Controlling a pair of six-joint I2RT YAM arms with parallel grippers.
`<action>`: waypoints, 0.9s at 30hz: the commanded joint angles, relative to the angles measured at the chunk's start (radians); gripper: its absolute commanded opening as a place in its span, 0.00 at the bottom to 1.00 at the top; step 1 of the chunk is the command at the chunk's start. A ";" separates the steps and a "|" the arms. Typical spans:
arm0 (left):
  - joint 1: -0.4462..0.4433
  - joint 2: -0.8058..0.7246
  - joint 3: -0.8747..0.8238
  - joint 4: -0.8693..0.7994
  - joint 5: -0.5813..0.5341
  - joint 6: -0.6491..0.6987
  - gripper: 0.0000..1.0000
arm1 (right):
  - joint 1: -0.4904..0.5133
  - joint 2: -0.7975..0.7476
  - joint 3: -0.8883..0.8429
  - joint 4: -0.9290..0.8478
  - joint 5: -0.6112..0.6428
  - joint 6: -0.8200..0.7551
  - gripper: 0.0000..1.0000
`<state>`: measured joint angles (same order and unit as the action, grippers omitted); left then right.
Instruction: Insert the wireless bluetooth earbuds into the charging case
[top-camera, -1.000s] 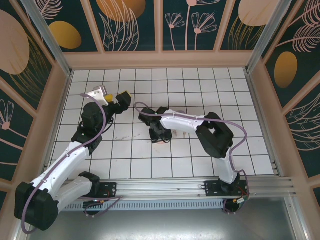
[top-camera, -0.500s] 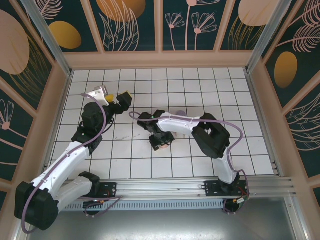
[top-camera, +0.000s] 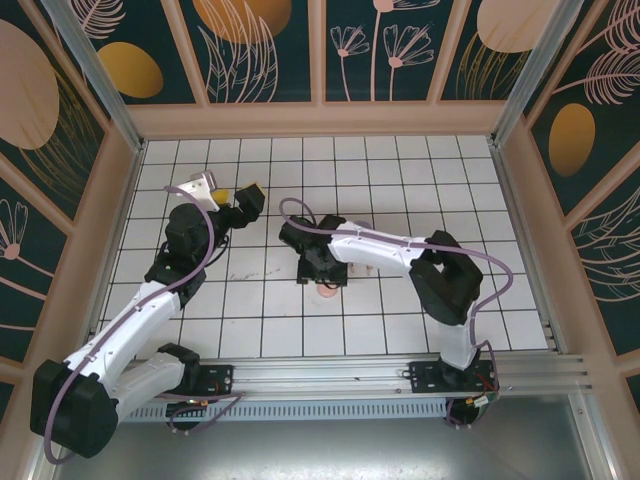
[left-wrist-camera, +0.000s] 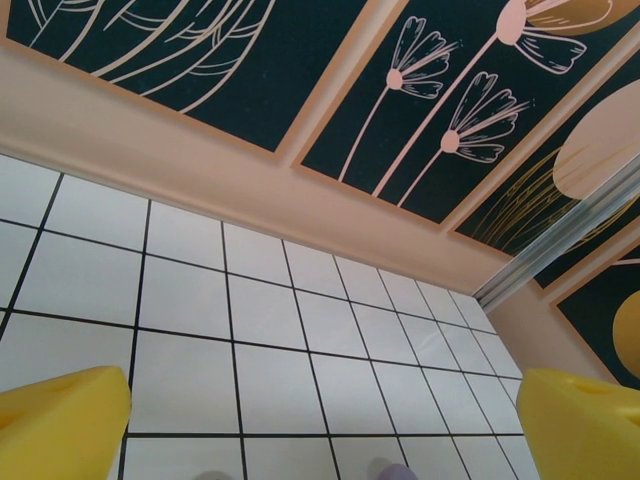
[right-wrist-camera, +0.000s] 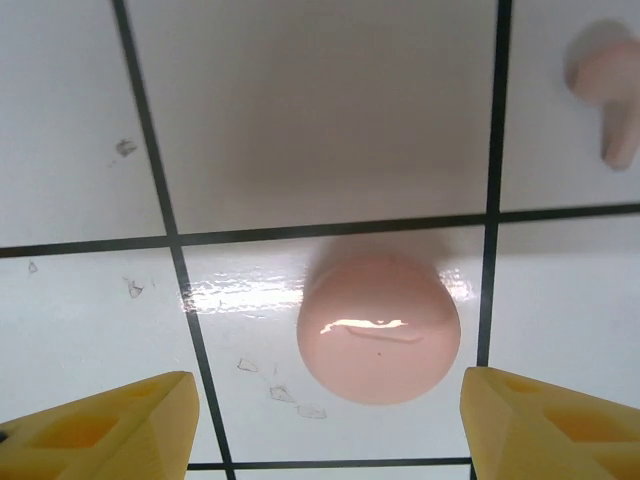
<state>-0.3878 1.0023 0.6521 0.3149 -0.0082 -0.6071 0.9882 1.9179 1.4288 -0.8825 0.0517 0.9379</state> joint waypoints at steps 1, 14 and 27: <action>0.005 0.006 0.001 0.049 0.008 -0.008 0.99 | 0.000 0.002 -0.027 0.031 -0.009 0.145 0.70; 0.006 -0.004 -0.008 0.051 0.004 -0.002 0.99 | -0.011 0.063 -0.011 0.000 0.029 0.118 0.71; 0.004 0.004 -0.006 0.053 0.010 0.003 0.99 | -0.031 0.075 -0.054 0.043 0.030 0.086 0.66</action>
<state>-0.3878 1.0061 0.6521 0.3191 -0.0082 -0.6067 0.9607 1.9762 1.3911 -0.8471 0.0635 1.0409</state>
